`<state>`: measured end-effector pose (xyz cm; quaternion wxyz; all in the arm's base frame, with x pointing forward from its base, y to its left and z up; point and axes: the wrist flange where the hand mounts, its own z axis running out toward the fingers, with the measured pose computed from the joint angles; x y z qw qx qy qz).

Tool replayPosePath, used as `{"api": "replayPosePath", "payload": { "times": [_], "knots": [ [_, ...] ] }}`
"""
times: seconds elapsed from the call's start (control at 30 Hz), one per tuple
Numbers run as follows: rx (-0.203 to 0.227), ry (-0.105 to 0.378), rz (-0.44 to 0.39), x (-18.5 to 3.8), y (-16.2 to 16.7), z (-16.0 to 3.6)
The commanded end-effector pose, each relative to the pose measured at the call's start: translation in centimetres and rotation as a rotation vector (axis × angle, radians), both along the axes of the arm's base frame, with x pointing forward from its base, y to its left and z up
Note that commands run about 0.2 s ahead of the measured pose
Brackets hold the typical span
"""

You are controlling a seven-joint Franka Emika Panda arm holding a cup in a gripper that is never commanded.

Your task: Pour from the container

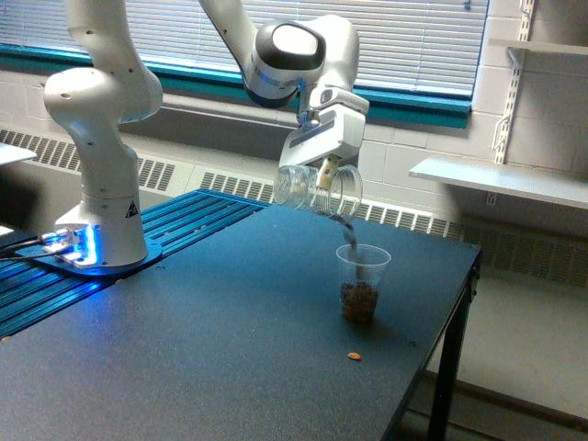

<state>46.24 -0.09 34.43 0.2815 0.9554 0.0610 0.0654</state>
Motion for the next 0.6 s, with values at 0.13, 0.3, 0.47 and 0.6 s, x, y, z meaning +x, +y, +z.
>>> {"api": "replayPosePath", "payload": {
  "times": [0.13,0.3,0.47,0.6],
  "knots": [
    [-0.036,0.016,0.035,-0.12,0.44,0.87],
    [-0.046,0.027,0.041,-0.17,0.55,0.98],
    [-0.037,0.034,0.047,-0.26,0.74,0.77],
    [-0.02,0.036,0.054,-0.3,0.82,0.42]
  ]
}}
